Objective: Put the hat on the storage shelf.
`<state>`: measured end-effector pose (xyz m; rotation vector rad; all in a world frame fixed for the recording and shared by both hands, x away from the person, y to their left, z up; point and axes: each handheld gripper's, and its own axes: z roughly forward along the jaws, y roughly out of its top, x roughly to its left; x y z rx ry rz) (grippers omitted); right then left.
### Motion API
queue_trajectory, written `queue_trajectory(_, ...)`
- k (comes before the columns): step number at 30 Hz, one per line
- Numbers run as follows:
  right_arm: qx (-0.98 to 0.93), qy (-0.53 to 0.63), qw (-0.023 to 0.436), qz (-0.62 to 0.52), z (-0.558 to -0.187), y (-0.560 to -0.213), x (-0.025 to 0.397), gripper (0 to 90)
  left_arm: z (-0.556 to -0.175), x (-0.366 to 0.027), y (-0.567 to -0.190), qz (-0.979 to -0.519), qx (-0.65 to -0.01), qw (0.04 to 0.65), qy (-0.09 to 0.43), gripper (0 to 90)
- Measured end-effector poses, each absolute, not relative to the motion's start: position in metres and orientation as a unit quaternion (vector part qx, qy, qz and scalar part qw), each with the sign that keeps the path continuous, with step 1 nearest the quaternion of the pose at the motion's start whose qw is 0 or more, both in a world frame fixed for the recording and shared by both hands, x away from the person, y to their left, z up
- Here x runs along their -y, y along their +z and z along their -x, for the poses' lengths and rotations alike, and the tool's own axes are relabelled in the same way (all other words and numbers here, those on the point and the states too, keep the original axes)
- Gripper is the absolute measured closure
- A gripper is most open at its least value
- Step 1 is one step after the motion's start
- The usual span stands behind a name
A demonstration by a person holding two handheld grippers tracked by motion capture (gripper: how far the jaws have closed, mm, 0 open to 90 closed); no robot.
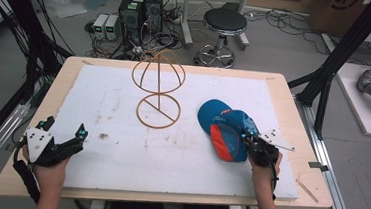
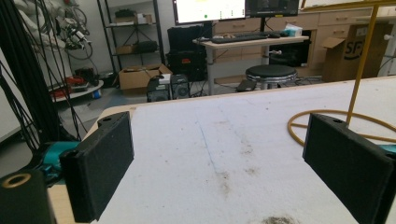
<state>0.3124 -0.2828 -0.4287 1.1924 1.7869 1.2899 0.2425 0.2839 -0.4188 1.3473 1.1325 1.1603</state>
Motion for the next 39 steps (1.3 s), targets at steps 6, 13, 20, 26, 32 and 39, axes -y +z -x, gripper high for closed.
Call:
queue_trajectory(6,-0.658,0.517,0.304,-0.455,-0.309,-0.426,0.287,89.4,-0.242,-0.284,-0.419,-0.555,-0.468,0.493,0.479,9.1)
queue_trajectory(13,-0.64,0.543,0.303,-0.451,-0.305,-0.417,0.291,89.1,-0.242,-0.285,-0.419,-0.552,-0.469,0.495,0.48,9.1)
queue_trajectory(20,-0.631,0.557,0.313,-0.441,-0.3,-0.407,0.29,89.1,-0.241,-0.286,-0.418,-0.551,-0.471,0.494,0.48,9.1)
queue_trajectory(26,-0.613,0.579,0.316,-0.436,-0.295,-0.398,0.293,89.2,-0.241,-0.286,-0.418,-0.551,-0.471,0.494,0.48,9.1)
queue_trajectory(32,-0.594,0.601,0.322,-0.427,-0.289,-0.385,0.295,89.2,-0.241,-0.287,-0.418,-0.548,-0.472,0.495,0.482,9.1)
queue_trajectory(39,-0.577,0.62,0.328,-0.417,-0.285,-0.37,0.297,89.1,-0.24,-0.288,-0.417,-0.547,-0.472,0.495,0.482,9.1)
